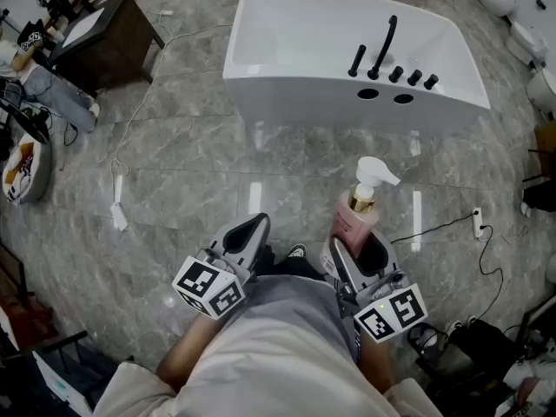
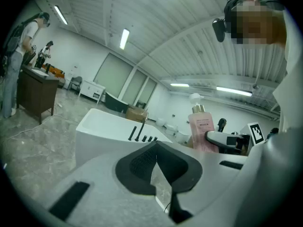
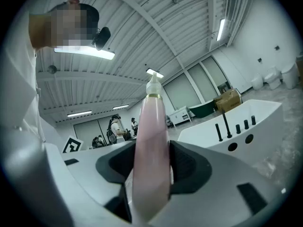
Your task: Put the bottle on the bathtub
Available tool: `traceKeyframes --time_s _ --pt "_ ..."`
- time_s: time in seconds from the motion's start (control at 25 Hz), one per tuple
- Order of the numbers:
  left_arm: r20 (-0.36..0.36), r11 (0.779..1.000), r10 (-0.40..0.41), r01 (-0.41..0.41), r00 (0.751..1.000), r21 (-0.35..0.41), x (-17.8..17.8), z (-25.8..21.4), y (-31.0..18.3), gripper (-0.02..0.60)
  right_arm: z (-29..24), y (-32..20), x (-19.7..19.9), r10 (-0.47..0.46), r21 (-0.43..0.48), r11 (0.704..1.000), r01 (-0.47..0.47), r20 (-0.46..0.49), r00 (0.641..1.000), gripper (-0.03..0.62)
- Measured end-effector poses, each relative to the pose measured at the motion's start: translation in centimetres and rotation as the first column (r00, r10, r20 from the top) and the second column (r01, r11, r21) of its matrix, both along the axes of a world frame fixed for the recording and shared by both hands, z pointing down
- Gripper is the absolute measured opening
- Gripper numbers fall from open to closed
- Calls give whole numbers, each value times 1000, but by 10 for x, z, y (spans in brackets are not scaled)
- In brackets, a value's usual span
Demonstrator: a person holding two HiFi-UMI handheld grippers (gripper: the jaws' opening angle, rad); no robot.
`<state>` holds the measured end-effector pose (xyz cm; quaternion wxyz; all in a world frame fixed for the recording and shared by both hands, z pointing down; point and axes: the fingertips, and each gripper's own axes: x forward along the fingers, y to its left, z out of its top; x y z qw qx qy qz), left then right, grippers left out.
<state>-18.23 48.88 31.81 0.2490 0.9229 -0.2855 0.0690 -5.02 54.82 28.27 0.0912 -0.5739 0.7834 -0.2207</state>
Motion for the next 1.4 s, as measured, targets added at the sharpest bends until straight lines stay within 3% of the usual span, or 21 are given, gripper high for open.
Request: traceKeyframes --time_s 0.48,0.64,0.96,1.4 --pt "-22 999 -29 28 999 -27 4 9 -34 5 9 -37 7 -24 -5 1000 25 18 1000 212" --pt "-38 999 -31 30 999 -38 9 6 -83 5 4 -82 12 -25 -22 999 26 57 998 212" --pt "-40 999 11 -13 999 -46 14 3 -174 5 3 -163 12 -11 -67 998 13 28 1000 213" --pt "-78 998 61 -63 995 -31 12 -15 -284 5 -9 -266 -1 9 -57 998 -8 17 1000 213"
